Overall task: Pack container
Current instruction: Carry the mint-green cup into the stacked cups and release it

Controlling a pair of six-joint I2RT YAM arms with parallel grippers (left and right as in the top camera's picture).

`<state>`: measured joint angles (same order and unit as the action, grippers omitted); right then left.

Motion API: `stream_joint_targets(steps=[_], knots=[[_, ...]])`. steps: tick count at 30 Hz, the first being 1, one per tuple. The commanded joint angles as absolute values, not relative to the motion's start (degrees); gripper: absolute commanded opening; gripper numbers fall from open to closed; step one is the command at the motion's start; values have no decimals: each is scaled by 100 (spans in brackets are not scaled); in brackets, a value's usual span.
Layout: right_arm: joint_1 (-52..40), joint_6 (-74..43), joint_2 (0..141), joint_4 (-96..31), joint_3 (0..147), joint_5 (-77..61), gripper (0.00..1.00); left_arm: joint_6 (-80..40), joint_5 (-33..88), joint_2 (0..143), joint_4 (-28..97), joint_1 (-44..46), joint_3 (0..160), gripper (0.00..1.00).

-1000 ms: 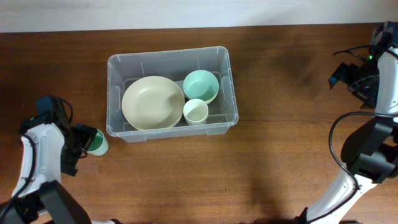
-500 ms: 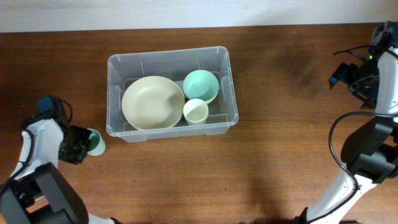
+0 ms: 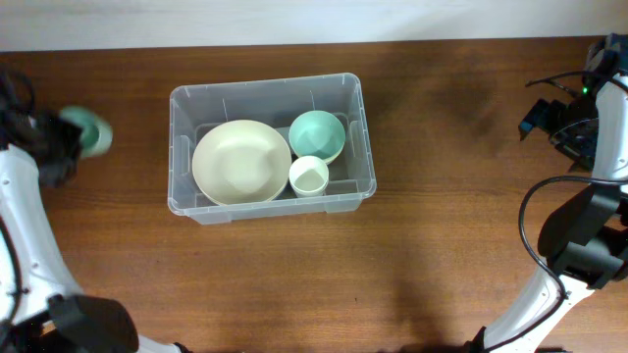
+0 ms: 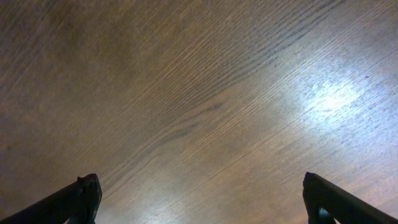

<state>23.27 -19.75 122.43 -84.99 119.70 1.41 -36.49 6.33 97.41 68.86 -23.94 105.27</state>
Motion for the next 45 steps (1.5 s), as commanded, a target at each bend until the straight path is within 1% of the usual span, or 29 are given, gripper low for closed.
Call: stream_joint_targets(steps=[1,2,3,6,9,11,16,21,32,36,38,39,40,41,42,43,44,45], knots=[[2327,-2036,12219,-8495,11944,156,99,-2432,1721,9673,7017,-1144,11493,1],[2327,-2036,12219,-8497,11944,156,99,-2314,1686,9673,7006,-823,11561,1],[2327,-2036,12219,-8495,11944,156,99,-2261,1533,9679,6963,-156,11563,1],[2327,-2036,12219,-8497,11944,156,99,-2259,1153,9856,6960,821,11537,2],[2327,-2036,12219,-8497,11944,156,99,-2147,926,10237,6973,1645,11537,3],[2327,-2036,12219,-8495,11944,156,99,-2064,849,10508,7015,1959,11537,4],[2327,-2036,12219,-8495,11944,156,99,-2069,856,11240,7234,2349,11537,3],[2327,-2036,12219,-8497,11944,156,99,-2067,851,11703,7491,2423,11537,3],[2327,-2036,12219,-8495,11944,156,99,-2064,585,11732,7966,2423,11537,3],[2327,-2036,12219,-8495,11944,156,99,-2067,316,11732,8090,2423,11537,4],[2327,-2036,12219,-8495,11944,156,99,-2064,316,11732,8112,2423,11537,11],[2327,-2036,12219,-8495,11944,154,99,-2064,316,11732,8112,2423,11537,22],[2327,-2036,12219,-8495,11944,156,99,-2064,316,11732,8110,2423,11537,24],[2327,-2036,12219,-8495,11944,156,99,-2064,316,11732,8110,2423,11537,41],[2327,-2036,12219,-8495,11944,156,99,-2064,316,11732,8108,2423,11537,50],[2327,-2036,12219,-8495,11944,156,99,-2064,316,11732,8106,2423,11537,65],[2327,-2036,12219,-8495,11944,156,99,-2064,314,11732,8099,2423,11537,87],[2327,-2036,12219,-8495,11944,156,99,-2060,311,11732,8077,2423,11537,99]])
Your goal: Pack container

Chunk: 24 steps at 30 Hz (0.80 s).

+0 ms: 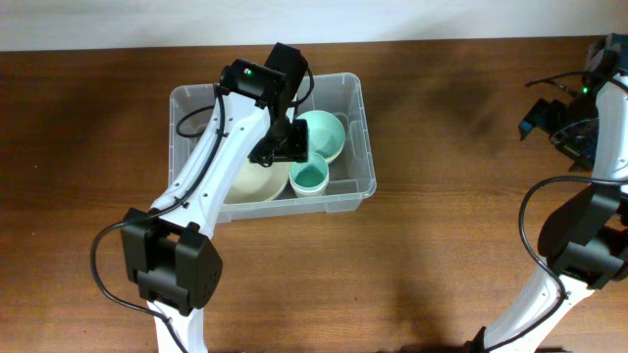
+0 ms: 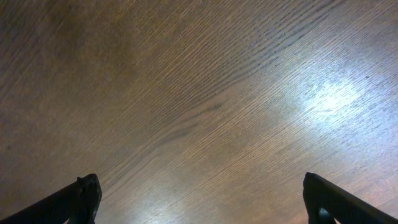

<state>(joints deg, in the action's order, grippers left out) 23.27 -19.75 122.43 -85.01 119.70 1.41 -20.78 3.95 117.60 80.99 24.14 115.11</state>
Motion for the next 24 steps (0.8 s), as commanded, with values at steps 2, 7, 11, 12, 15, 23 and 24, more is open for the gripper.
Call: stream_joint_targets(steps=[2,7,11,12,15,23,24], knots=[[2327,-2036,12219,-8495,11944,156,99,-1953,242,11732,7929,2423,11539,99],[2327,-2036,12219,-8497,11944,156,99,-2231,-871,11727,7741,2248,11893,99],[2327,-2036,12219,-8497,11944,156,99,-3127,-1990,11478,8523,1518,12938,100],[2327,-2036,12219,-8497,11944,156,99,-3277,-2115,11365,8643,1319,13085,99],[2327,-2036,12219,-8495,11944,156,99,-3415,-2078,10820,8711,537,13211,99],[2327,-2036,12219,-8495,11944,156,99,-3747,-2060,10029,9225,-1214,13209,100],[2327,-2036,12219,-8495,11944,156,99,-3844,-2045,10009,9360,-1487,13205,100]])
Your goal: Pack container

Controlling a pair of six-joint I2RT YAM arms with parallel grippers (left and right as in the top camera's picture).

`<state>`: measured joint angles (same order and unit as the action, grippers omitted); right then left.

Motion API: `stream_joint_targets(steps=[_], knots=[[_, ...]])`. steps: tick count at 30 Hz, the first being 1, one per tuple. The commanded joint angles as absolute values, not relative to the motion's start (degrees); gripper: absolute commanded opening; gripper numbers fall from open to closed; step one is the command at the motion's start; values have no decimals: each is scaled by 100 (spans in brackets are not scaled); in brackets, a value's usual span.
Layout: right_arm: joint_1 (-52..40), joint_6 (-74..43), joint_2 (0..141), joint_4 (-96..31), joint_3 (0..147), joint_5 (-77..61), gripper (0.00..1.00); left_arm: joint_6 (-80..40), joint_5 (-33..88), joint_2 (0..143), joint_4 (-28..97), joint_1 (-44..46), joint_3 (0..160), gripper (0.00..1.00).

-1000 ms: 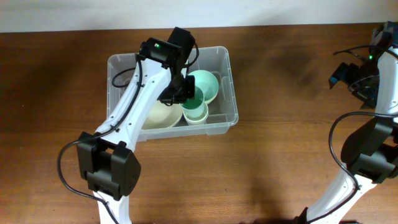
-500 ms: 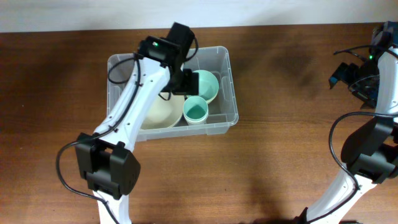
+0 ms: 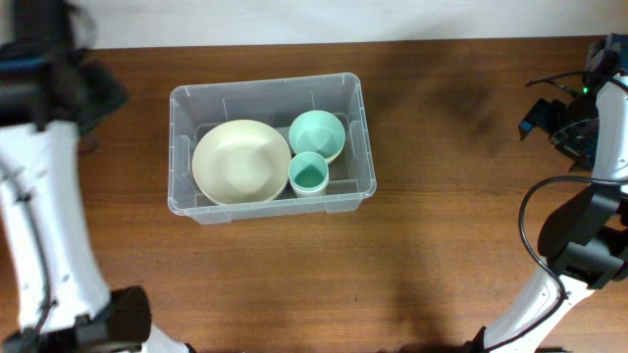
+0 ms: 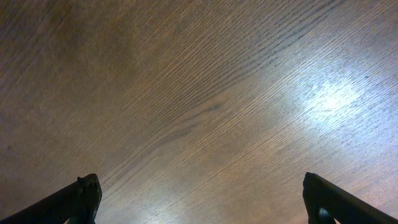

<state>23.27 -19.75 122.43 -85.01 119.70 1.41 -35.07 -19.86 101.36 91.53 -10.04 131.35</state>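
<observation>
The clear plastic container (image 3: 183, 103) stands left of centre on the table. Inside it lie a large cream bowl (image 3: 240, 162), a teal bowl (image 3: 317, 133) and a teal cup (image 3: 309, 176) nested in a white cup. My left arm is blurred at the far left; the left gripper (image 3: 93, 93) is a dark smear well clear of the container, its jaws unreadable. My right gripper (image 3: 549, 118) hovers at the far right edge. In the right wrist view the right gripper (image 4: 202, 186) is open over bare wood, nothing between its fingers (image 4: 81, 199).
Brown wooden table (image 3: 442, 245) all around the container. A pale wall strip runs along the far edge. The right arm's base and cables stand at the right edge.
My left arm has left the container and is now at the far left, away from it. The teal cup stays nested in the white cup. The right arm has not moved.
My left gripper held a teal cup at the far left while the white cup in the container stood empty. Then the left arm reached over the container with the teal cup in the white cup. Now the arm is back at the left and the cup stays there.
</observation>
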Motion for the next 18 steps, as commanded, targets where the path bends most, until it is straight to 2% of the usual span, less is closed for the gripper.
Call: stream_joint_targets(steps=[1,14,18], knots=[[2327,-2036,12219,-8497,11944,156,99,-3841,-2025,10009,9413,-1643,13183,100],[2327,-2036,12219,-8495,11944,156,99,-3839,-1723,10016,8901,-1844,12304,100],[2327,-2036,12219,-8495,11944,154,99,-3837,-1114,10016,8833,-1844,12302,100]])
